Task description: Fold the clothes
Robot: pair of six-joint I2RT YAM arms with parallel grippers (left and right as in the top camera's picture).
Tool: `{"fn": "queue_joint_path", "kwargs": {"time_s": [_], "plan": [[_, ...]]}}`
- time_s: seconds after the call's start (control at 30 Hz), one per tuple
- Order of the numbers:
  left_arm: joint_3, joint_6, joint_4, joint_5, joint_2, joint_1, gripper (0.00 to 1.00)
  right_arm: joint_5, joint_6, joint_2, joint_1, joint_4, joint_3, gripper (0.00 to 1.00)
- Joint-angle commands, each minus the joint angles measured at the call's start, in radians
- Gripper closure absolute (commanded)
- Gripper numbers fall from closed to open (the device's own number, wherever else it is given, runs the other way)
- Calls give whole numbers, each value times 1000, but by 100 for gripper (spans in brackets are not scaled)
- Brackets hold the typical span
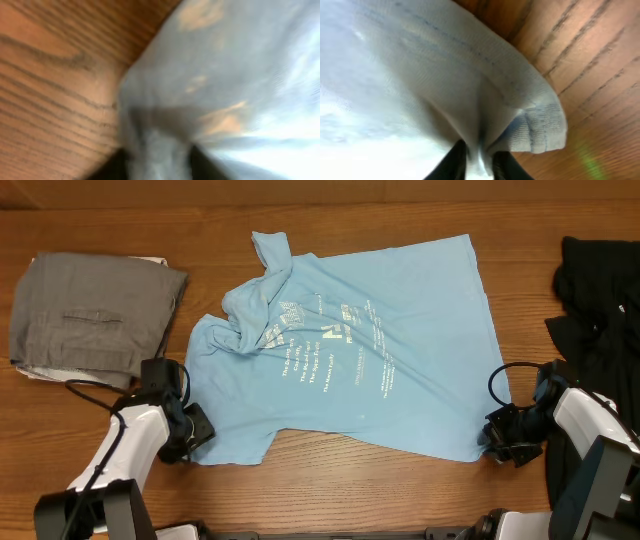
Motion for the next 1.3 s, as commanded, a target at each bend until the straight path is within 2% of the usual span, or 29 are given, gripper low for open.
{"fn": "queue_joint_path", "kwargs": {"time_s": [0.0, 0.17, 0.3, 0.43, 0.5, 0.73, 1.03, 1.27], "plan": [[-58, -8, 8, 107, 74, 1, 96, 40, -15, 72, 5, 98, -61, 96], [15, 14, -73, 248, 72, 1, 96, 40, -42, 65, 5, 18, 7, 96], [182, 125, -209, 406, 72, 1, 96, 40, -86, 37, 5, -135, 168, 96], [428, 172, -397, 420, 63, 1, 96, 39, -109, -4, 5, -293, 364, 96], [632, 185, -532, 419, 44, -1, 96, 39, -113, -48, 5, -401, 527, 96], [1059, 185, -777, 419, -34, -1, 96, 39, -113, -174, 5, -566, 857, 96], [1557, 149, -884, 419, -128, -1, 96, 40, -121, -255, 5, -735, 1232, 96], [1876, 143, -916, 418, -131, -1, 96, 23, -131, -294, 5, -746, 1445, 96]]}}
